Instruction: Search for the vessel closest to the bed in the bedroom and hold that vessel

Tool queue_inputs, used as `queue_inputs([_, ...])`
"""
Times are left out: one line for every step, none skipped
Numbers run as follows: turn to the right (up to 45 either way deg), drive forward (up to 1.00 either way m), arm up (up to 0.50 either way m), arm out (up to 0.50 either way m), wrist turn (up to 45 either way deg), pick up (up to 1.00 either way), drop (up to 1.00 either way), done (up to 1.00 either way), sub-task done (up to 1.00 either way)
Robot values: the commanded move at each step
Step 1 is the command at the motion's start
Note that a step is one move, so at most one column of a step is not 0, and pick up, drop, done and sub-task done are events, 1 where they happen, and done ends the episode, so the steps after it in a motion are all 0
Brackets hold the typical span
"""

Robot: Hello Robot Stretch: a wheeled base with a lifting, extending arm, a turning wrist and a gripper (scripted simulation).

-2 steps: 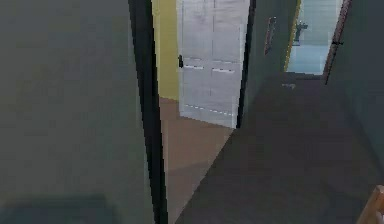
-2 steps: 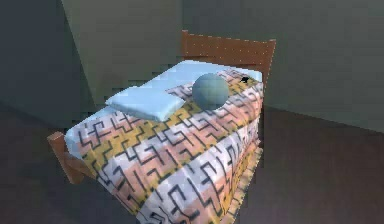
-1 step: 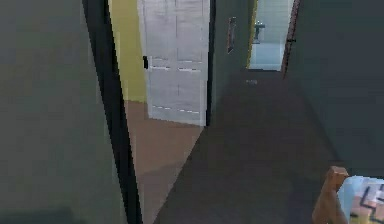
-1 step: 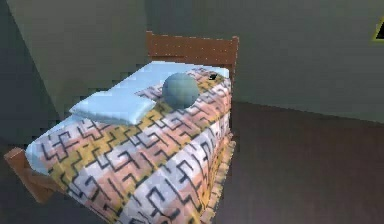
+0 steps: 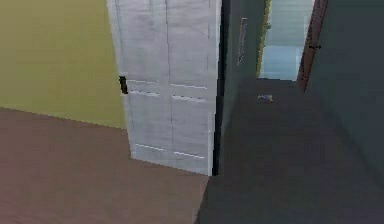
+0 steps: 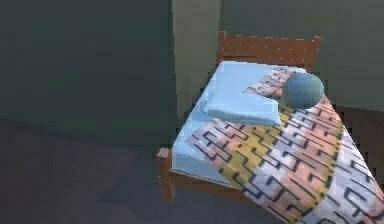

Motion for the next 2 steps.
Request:
queue_inputs([21.0, 0.00, 0.00, 0.00, 0.0, 0.00, 0.00, 0.00, 0.00])
queue_inputs([0.0, 0.10, 0.00, 0.00, 0.0, 0.00, 0.00, 0.00, 0.00])
